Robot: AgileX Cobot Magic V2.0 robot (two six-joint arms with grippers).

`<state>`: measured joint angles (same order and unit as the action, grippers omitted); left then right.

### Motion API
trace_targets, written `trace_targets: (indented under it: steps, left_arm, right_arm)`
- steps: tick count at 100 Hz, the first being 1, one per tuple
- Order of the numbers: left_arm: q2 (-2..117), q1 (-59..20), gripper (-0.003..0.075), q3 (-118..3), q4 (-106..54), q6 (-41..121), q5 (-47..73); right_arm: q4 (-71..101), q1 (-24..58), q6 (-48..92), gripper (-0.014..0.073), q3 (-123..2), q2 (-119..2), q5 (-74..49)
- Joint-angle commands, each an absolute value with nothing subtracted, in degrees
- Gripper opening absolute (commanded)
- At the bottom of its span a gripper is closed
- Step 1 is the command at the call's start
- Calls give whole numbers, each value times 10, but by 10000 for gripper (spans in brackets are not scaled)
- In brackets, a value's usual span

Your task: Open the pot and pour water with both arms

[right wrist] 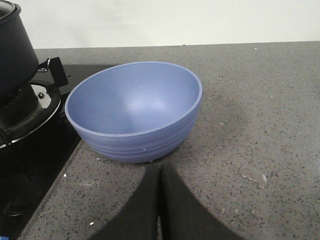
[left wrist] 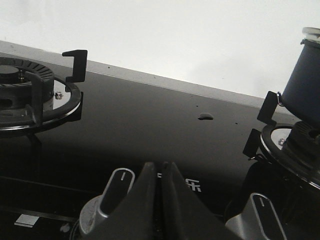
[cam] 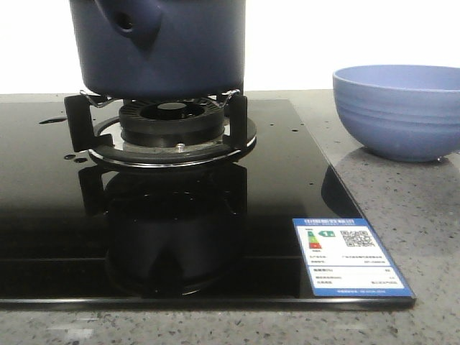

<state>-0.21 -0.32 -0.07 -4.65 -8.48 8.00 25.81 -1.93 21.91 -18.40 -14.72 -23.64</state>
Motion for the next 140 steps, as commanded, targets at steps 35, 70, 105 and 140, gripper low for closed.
trace_targets:
  steps: [35,70,105,140]
  left_arm:
    - [-19,-6,-20,18,-53,-89,39]
    - [-19,-6,-20,18,-53,-89,39]
    - [-18,-6,-20,18,-53,-89,39]
    - [-18,-6,-20,18,-53,-89,39]
  right_arm:
    - [11,-22,45,-63,-153,-150,-8]
    - [-36,-22,-13,-63,-8,-18,17]
    - [-20,-23,-18,-63,19,16,-50]
    - [-22,-23,-18,-63,19,16,-51]
